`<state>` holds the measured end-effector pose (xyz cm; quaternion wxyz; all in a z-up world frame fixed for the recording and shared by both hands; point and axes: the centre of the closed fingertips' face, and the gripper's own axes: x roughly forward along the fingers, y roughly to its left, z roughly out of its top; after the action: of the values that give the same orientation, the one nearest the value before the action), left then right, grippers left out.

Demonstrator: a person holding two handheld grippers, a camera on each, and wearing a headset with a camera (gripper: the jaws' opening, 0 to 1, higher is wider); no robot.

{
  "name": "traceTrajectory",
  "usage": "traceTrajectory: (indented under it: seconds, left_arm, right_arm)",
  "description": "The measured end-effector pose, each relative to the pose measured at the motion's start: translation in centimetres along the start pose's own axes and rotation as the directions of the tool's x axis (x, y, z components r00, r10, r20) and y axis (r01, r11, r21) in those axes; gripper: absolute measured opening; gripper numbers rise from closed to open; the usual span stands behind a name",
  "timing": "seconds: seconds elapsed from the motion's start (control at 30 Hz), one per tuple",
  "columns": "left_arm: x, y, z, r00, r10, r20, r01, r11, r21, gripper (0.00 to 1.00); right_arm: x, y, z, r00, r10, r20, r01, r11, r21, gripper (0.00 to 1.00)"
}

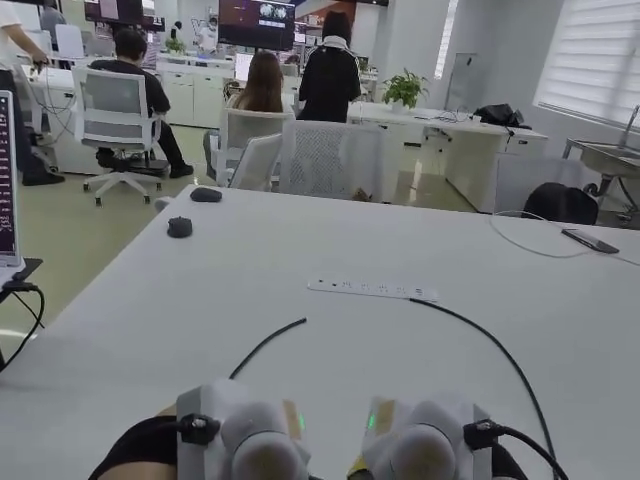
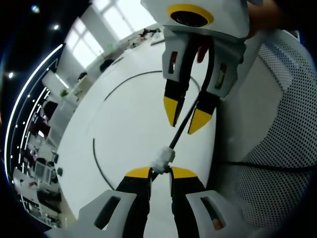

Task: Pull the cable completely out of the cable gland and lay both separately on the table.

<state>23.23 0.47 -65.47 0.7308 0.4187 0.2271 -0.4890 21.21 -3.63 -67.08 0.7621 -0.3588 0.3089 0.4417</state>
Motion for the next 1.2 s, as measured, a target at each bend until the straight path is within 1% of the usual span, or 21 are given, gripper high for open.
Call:
traceTrajectory:
  seconds: [0.1, 0.2, 0.3, 0.33, 0.37, 0.47, 0.53, 0.57, 0.6, 0.67, 0.73, 0.8, 0.83, 0.87, 0.9, 0.97, 1.0, 1.07, 1.1, 1.17, 1.2]
  left_arm:
    - [0.1, -0.2, 0.0, 1.0000, -0.006, -0.001, 0.006, 1.000, 0.003, 0.15]
    - [0.0, 0.1, -0.2, 1.0000, 0.002, -0.005, -0.002, 1.000, -0.005, 0.15]
    - [0.0, 0.4, -0.4, 1.0000, 0.007, -0.006, -0.007, 1.000, -0.021, 0.15]
    - [0.0, 0.4, -0.4, 0.9999, 0.008, -0.007, -0.009, 1.000, -0.021, 0.15]
    - [-0.1, 0.4, -0.5, 0.9998, 0.014, -0.013, -0.014, 1.000, -0.015, 0.15]
    - [0.0, 0.4, -0.6, 0.9998, 0.013, -0.018, -0.013, 1.000, -0.018, 0.15]
    - [-0.1, 0.4, -0.7, 0.9996, 0.014, -0.026, -0.015, 1.000, -0.015, 0.15]
    - [0.0, 0.3, -0.8, 0.9995, 0.014, -0.027, -0.014, 1.000, -0.017, 0.15]
    - [0.0, 0.4, -0.8, 0.9995, 0.014, -0.028, -0.014, 1.000, -0.020, 0.15]
    - [0.0, 0.4, -0.7, 0.9995, 0.015, -0.028, -0.015, 1.000, -0.020, 0.15]
    - [0.0, 0.5, -0.8, 0.9992, 0.020, -0.034, -0.020, 1.000, -0.009, 0.15]
    - [0.0, 0.3, -0.8, 0.9994, 0.015, -0.030, -0.015, 1.000, -0.012, 0.15]
    - [0.0, 0.3, -0.7, 0.9995, 0.012, -0.028, -0.012, 1.000, -0.011, 0.15]
    - [0.0, 0.2, -0.7, 0.9996, 0.009, -0.027, -0.009, 1.000, -0.009, 0.15]
    - [0.0, 0.1, -0.7, 0.9996, 0.006, -0.027, -0.006, 1.000, -0.004, 0.15]
    - [0.0, 0.1, -0.5, 0.9997, 0.004, -0.022, -0.004, 1.000, 0.002, 0.15]
    - [0.0, 0.0, -0.4, 0.9999, 0.002, -0.016, -0.002, 1.000, 0.004, 0.15]
    - [0.0, 0.0, -0.3, 0.9999, 0.003, -0.014, -0.003, 1.000, 0.003, 0.15]
    - [0.0, 0.0, -0.4, 0.9999, 0.003, -0.015, -0.003, 1.000, 0.001, 0.15]
    - [0.0, 0.1, -0.4, 0.9999, 0.001, -0.014, -0.001, 1.000, -0.011, 0.15]
    - [0.0, 0.1, -0.4, 0.9999, 0.004, -0.014, -0.004, 1.000, -0.010, 0.15]
  right_arm:
    - [0.1, 0.0, -0.2, 1.0000, 0.009, -0.004, -0.009, 1.000, 0.004, 0.03]
    - [0.1, -0.3, -0.5, 0.9999, -0.002, -0.017, 0.002, 1.000, 0.005, 0.03]
    - [0.0, -0.8, -1.1, 0.9994, -0.017, -0.032, 0.017, 1.000, 0.026, 0.03]
    - [0.0, -0.9, -1.3, 0.9989, -0.024, -0.040, 0.025, 0.999, 0.031, 0.03]
    - [0.0, -1.2, -1.9, 0.9970, -0.037, -0.068, 0.040, 0.999, 0.036, 0.04]
    - [-0.2, -1.5, -3.5, 0.9887, -0.053, -0.140, 0.064, 0.995, 0.071, 0.04]
    - [-0.4, -2.1, -4.9, 0.9740, -0.081, -0.212, 0.095, 0.994, 0.057, 0.04]
    - [-0.6, -2.4, -5.7, 0.9631, -0.098, -0.251, 0.114, 0.992, 0.053, 0.04]
    - [-0.6, -2.6, -6.1, 0.9579, -0.104, -0.268, 0.123, 0.991, 0.056, 0.06]
    - [-0.5, -2.4, -5.9, 0.9626, -0.091, -0.255, 0.111, 0.992, 0.067, 0.14]
    - [-0.5, -2.2, -5.5, 0.9675, -0.081, -0.239, 0.100, 0.993, 0.067, 0.16]
    - [-0.2, -1.6, -4.2, 0.9803, -0.065, -0.187, 0.077, 0.995, 0.058, 0.17]
    - [0.0, -1.3, -3.3, 0.9883, -0.051, -0.144, 0.059, 0.997, 0.055, 0.18]
    - [0.1, -1.2, -2.7, 0.9921, -0.042, -0.118, 0.049, 0.998, 0.051, 0.19]
    - [0.2, -0.9, -1.8, 0.9965, -0.030, -0.078, 0.034, 0.998, 0.048, 0.19]
    - [0.2, -0.5, -0.9, 0.9995, -0.009, -0.031, 0.010, 0.999, 0.041, 0.18]
    - [0.1, -0.1, -0.4, 1.0000, 0.004, -0.009, -0.004, 0.999, 0.036, 0.15]
    - [0.1, -0.1, -0.4, 0.9999, 0.004, -0.014, -0.003, 1.000, 0.023, 0.09]
    - [0.1, -0.1, -0.5, 0.9999, 0.005, -0.014, -0.004, 1.000, 0.022, 0.08]
    - [0.1, 0.2, -0.5, 0.9997, 0.020, -0.014, -0.020, 1.000, 0.021, 0.04]
    - [0.2, -0.1, -0.5, 0.9998, 0.009, -0.015, -0.009, 1.000, 0.013, 0.03]
